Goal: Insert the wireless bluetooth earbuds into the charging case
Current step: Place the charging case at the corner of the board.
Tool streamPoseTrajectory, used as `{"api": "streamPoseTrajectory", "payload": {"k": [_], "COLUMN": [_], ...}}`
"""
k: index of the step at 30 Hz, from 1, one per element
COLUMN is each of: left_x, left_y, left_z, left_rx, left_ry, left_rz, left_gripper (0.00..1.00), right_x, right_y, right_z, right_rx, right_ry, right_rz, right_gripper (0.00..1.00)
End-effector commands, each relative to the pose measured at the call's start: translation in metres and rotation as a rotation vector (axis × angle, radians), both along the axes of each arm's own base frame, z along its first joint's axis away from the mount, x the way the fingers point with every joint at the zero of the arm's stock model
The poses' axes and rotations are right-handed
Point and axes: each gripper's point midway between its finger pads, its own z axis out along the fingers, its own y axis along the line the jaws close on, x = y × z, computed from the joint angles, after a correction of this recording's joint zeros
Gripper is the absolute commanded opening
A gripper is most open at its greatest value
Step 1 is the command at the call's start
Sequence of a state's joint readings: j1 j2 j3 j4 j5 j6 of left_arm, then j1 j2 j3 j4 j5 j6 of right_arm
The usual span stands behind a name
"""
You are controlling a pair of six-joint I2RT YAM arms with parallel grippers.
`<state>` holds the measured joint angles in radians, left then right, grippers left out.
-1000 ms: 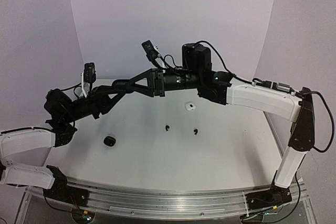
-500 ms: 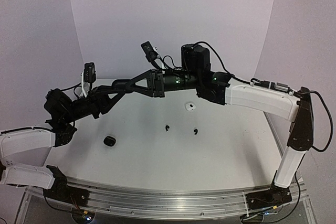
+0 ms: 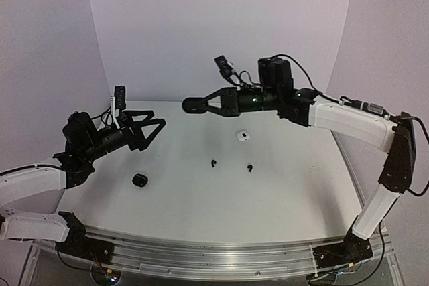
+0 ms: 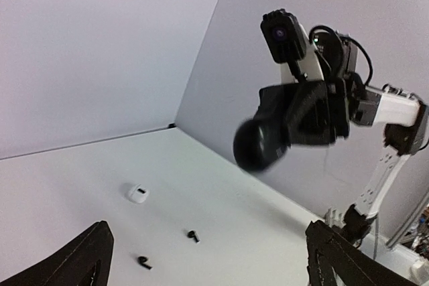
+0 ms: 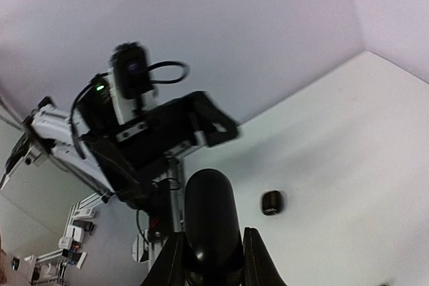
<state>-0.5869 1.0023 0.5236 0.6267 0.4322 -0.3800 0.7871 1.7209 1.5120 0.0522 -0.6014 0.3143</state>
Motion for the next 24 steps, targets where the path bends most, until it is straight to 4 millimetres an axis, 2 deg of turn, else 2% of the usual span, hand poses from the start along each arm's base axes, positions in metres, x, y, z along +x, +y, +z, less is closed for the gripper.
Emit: {"api": "streamPoseTrajectory", "payload": {"k": [1,4,6,9,10,14,17,24], "left_x": [0.015,0.008,0.002,-0.002,-0.002,0.002,0.007,0.015], "left_y": [0.013,0.007,0.002,-0.006,-0.008,-0.016,-0.021,-0.028], "left_z": [-0.004,-0.009,-0.011,-0.014,-0.015,-0.016,-0.019,-0.023], "left_rx": [0.130,0.147,0.153,0.166,0.171,0.194,0.203,0.210], "left_ry": [-0.057,-0.060,-0.064,-0.067,-0.071,-0.088,-0.080,-0.065], "left_rz": [0.132,0.078,0.029,-0.028,-0.039,-0.068,-0.078,-0.091], "left_gripper": [0.99,0.99,0.99,1.00,0.99,0.99,0.99,0.99], "right_x": [0.070,0.116,0.140,0.166,0.173,0.198,0.211,0.220], "right_y": [-0.103,-0.173,-0.199,-0.229,-0.234,-0.252,-0.257,-0.255], "right_z": [-0.023,-0.073,-0.107,-0.147,-0.160,-0.185,-0.215,-0.258], "right_rx": [-0.087,-0.161,-0.247,-0.348,-0.358,-0.351,-0.350,-0.342], "right_ry": [0.118,0.256,0.293,0.374,0.396,0.436,0.503,0.591], "right_rz": [-0.206,-0.296,-0.320,-0.326,-0.316,-0.325,-0.325,-0.301], "right_gripper": [0.00,0.00,0.00,0.00,0.00,0.00,0.00,0.00]}}
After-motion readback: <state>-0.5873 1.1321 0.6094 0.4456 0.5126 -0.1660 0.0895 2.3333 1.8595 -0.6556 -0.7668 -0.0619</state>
